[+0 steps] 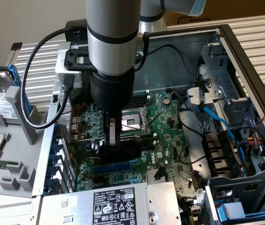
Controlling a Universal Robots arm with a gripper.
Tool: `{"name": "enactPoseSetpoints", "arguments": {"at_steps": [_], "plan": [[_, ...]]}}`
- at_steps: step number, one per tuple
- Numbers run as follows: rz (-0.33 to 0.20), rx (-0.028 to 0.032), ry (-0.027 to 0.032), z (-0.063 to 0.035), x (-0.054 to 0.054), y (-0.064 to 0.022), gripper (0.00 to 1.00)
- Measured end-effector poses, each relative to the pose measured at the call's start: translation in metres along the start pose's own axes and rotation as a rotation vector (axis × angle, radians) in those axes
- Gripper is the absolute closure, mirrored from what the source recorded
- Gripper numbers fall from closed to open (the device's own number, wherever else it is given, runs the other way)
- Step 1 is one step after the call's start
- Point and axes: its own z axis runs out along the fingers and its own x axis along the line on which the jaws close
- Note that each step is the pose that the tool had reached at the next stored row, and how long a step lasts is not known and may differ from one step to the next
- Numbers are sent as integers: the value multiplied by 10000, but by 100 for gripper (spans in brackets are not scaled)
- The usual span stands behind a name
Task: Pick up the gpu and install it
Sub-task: 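Insert the gpu into the slot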
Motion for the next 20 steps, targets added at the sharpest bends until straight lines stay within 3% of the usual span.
{"name": "enactPoseSetpoints", "arguments": {"at_steps": [15, 20], "plan": [[-2, 30, -2, 39, 2, 4, 73], [-5, 36, -29, 45, 4, 15, 73]]}}
